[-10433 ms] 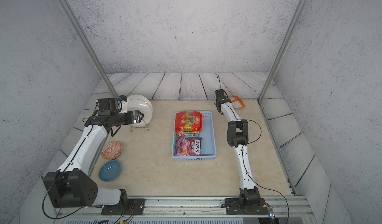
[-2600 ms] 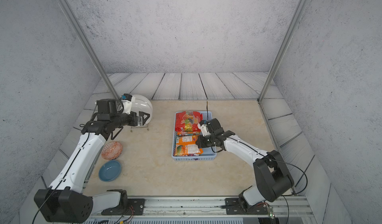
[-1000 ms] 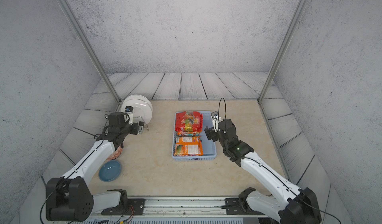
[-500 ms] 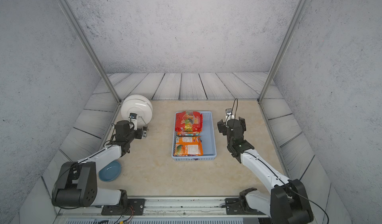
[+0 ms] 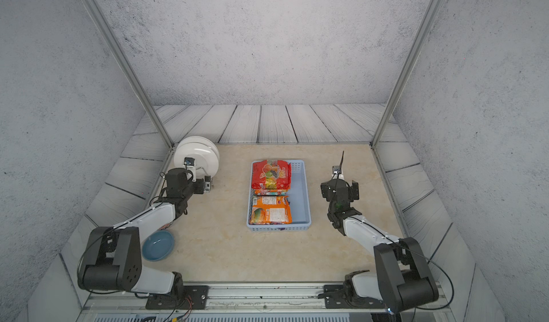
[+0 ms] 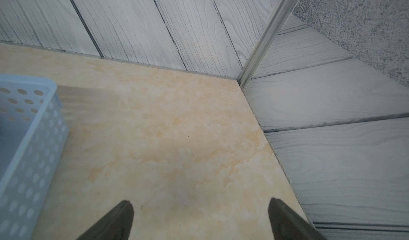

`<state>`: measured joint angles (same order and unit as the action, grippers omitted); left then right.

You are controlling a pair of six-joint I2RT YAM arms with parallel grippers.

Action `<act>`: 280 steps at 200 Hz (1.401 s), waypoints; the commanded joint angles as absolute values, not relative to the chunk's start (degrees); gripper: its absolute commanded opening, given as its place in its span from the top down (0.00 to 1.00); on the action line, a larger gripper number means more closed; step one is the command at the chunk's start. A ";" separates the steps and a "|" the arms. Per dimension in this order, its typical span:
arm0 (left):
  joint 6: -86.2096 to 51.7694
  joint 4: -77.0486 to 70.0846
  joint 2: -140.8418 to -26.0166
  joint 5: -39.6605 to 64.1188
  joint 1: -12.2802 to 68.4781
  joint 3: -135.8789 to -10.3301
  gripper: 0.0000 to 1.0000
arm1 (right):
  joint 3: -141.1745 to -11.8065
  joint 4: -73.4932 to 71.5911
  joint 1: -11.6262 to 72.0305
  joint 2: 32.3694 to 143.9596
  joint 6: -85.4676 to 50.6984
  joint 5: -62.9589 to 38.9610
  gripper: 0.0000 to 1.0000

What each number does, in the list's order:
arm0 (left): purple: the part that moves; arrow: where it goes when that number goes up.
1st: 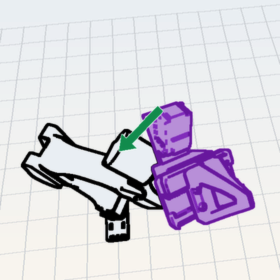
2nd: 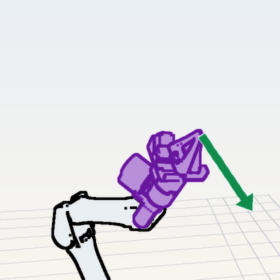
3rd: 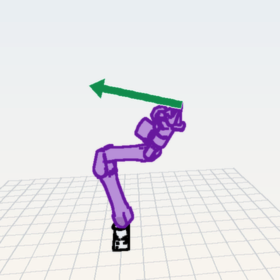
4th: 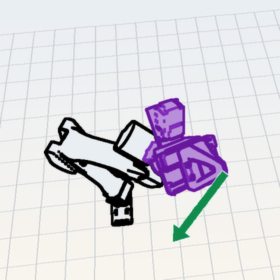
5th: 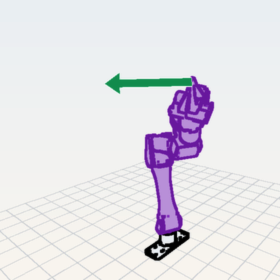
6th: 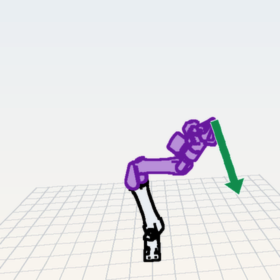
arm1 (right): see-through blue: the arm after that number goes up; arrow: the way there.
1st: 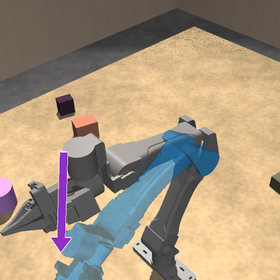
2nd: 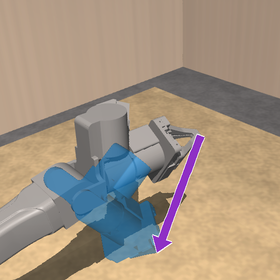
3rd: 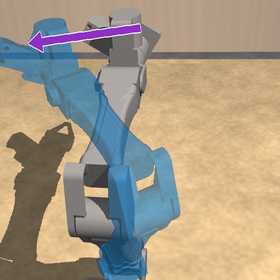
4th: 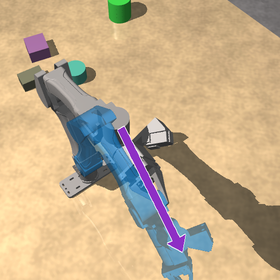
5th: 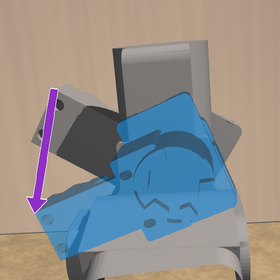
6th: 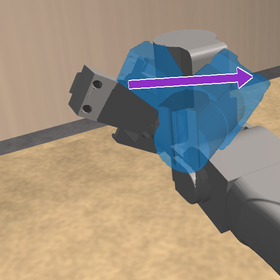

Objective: Put the candies in the basket
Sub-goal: Reset both arms

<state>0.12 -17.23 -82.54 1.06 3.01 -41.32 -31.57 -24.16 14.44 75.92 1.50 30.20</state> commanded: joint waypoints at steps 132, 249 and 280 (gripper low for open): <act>1.91 -23.85 -81.64 6.50 2.54 -33.16 0.02 | -23.72 -47.75 10.16 86.00 -0.99 30.18 0.01; -2.17 -43.50 -87.87 -6.97 0.90 -26.59 0.02 | -23.10 -51.26 6.55 89.70 -3.04 24.01 0.01; -2.15 -42.29 -87.49 -6.75 0.78 -26.78 0.02 | -22.33 -54.14 6.51 90.58 -2.59 23.83 0.01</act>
